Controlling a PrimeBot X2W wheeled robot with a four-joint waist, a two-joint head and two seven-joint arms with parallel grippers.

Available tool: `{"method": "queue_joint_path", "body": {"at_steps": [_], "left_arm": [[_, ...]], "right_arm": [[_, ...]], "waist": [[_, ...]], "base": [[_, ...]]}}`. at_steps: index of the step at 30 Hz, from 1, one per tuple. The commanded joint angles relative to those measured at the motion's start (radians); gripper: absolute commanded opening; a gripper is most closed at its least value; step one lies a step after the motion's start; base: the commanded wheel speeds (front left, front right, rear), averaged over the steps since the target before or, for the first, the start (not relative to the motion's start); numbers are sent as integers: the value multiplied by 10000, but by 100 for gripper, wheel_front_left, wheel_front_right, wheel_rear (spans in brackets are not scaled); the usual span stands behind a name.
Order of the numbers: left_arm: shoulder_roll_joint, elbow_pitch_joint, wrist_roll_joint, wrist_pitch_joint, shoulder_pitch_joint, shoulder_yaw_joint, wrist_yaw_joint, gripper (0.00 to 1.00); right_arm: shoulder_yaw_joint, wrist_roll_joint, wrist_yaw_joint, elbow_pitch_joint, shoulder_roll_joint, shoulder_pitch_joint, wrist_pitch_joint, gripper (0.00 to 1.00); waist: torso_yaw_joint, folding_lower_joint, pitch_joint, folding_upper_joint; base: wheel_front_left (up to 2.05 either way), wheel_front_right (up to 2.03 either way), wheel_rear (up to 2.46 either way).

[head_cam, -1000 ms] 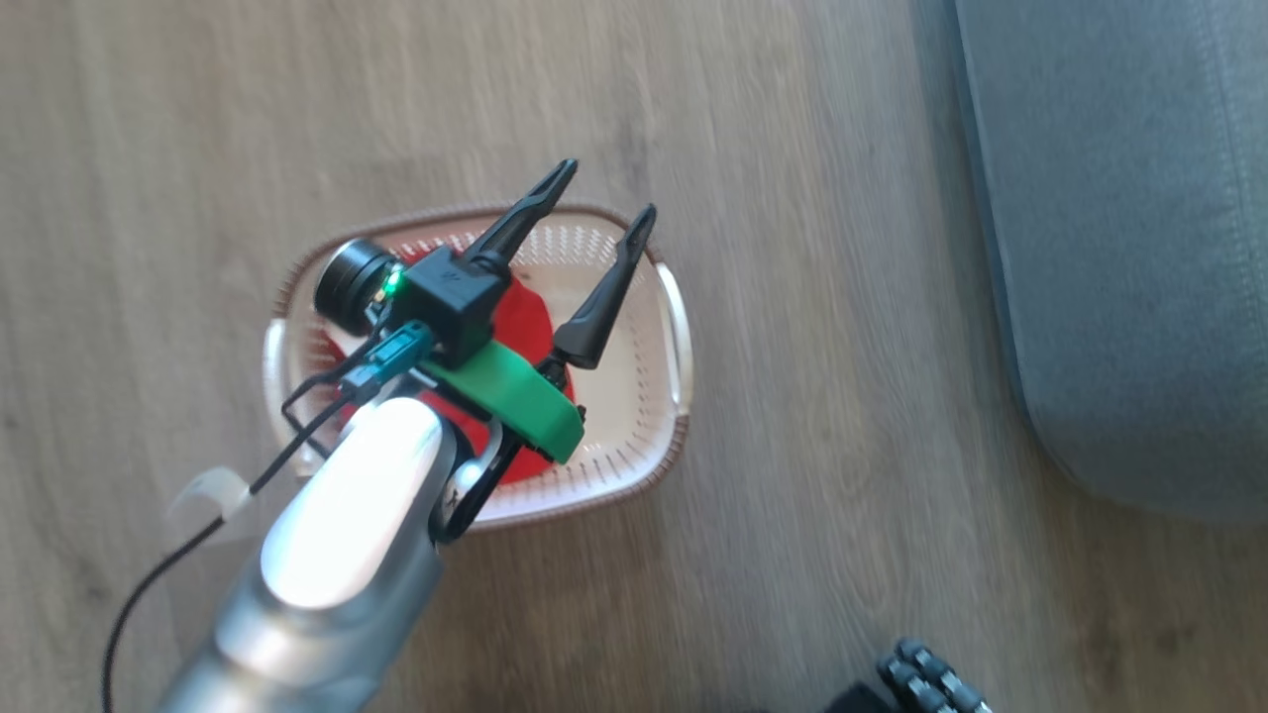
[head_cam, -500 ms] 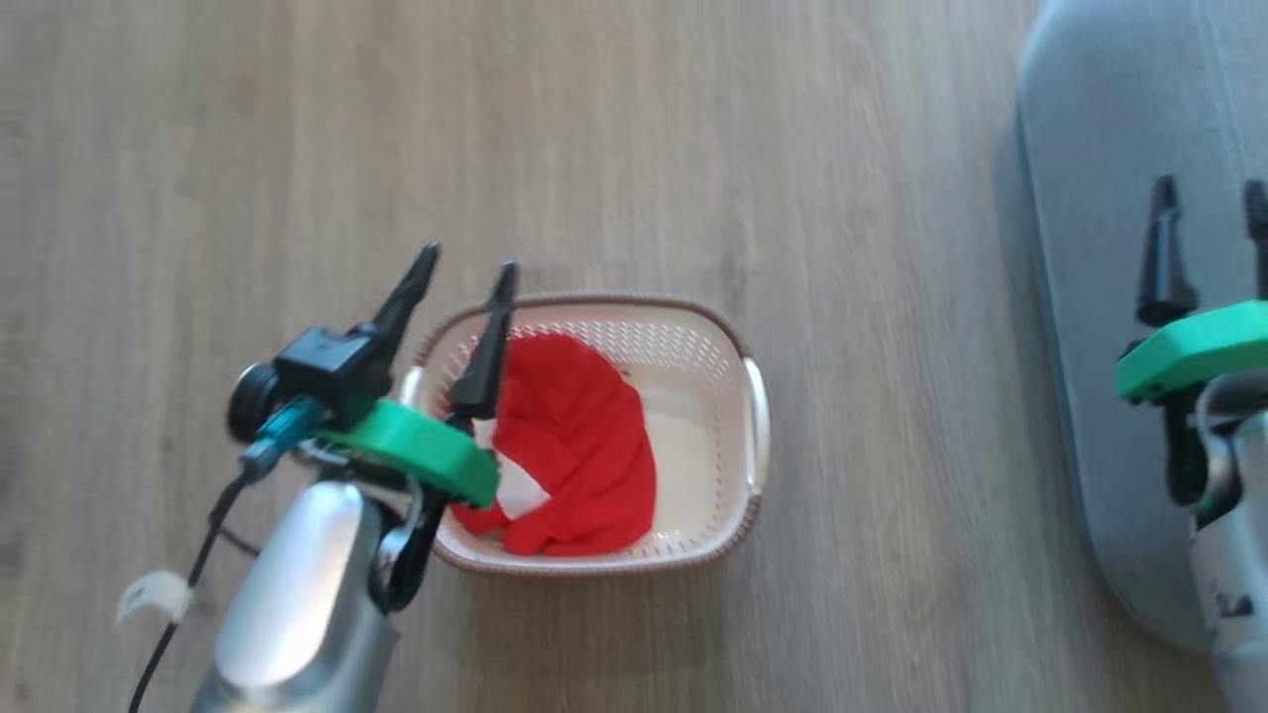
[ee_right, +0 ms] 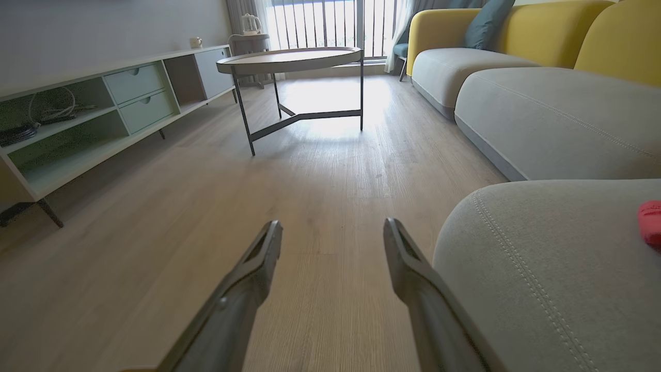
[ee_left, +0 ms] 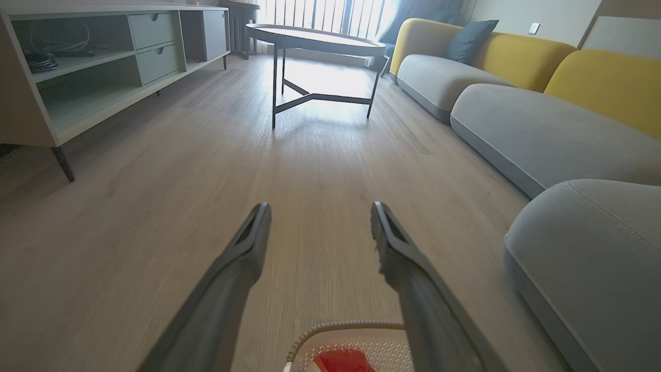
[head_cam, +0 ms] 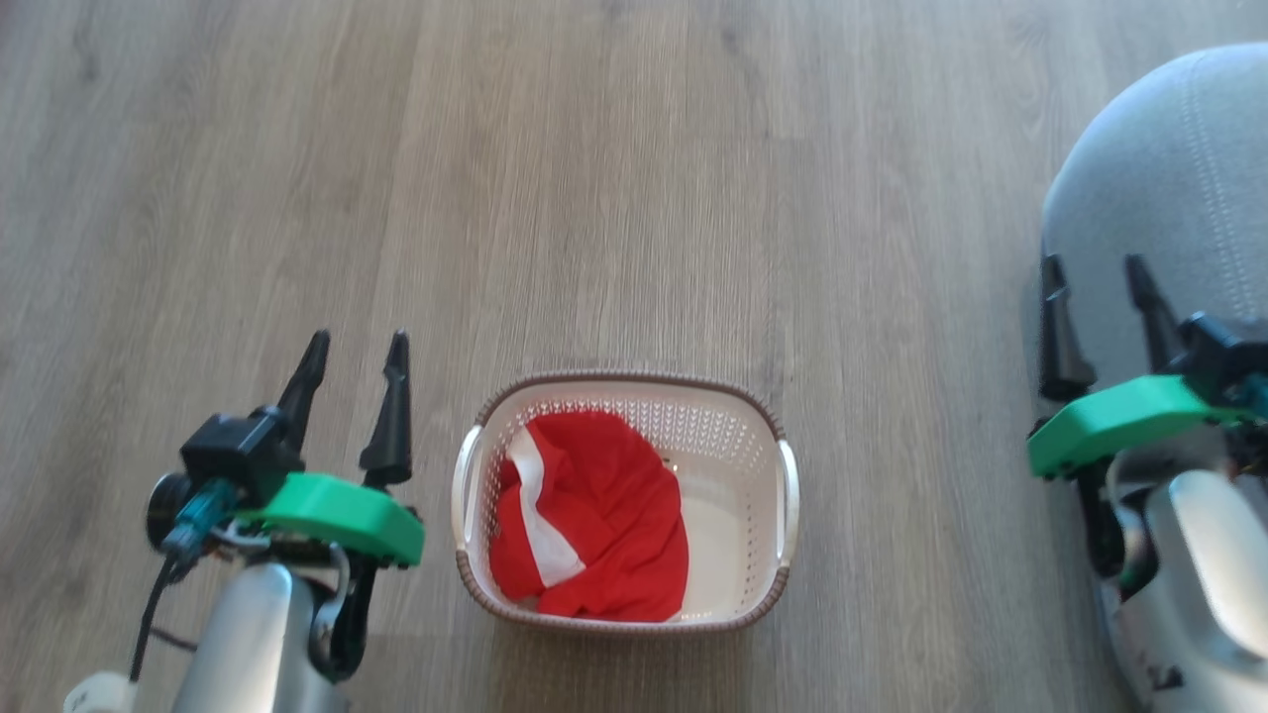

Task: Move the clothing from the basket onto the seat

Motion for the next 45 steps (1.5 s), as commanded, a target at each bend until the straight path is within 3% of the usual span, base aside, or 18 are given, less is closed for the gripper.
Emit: {"method": "queue_joint_path", "body": {"at_steps": [1, 26, 45], "left_arm": [[35, -438, 138, -44, -35, 543, -63, 100], [-17, -1051, 446, -44, 1227, 1335, -63, 100], [-19, -1262, 426, -44, 1391, 1515, -63, 100]], "right_arm": [[205, -28, 69, -424, 130, 174, -46, 100], [83, -267, 69, -1080, 978, 1740, -46, 100], [223, -530, 69, -1333, 1087, 1889, -46, 100]], "waist": [[-66, 1, -243, -1], [-887, 1, -1402, -1], [-887, 1, -1403, -1]], "base": [[0, 0, 0], [0, 0, 0], [0, 0, 0]]}}
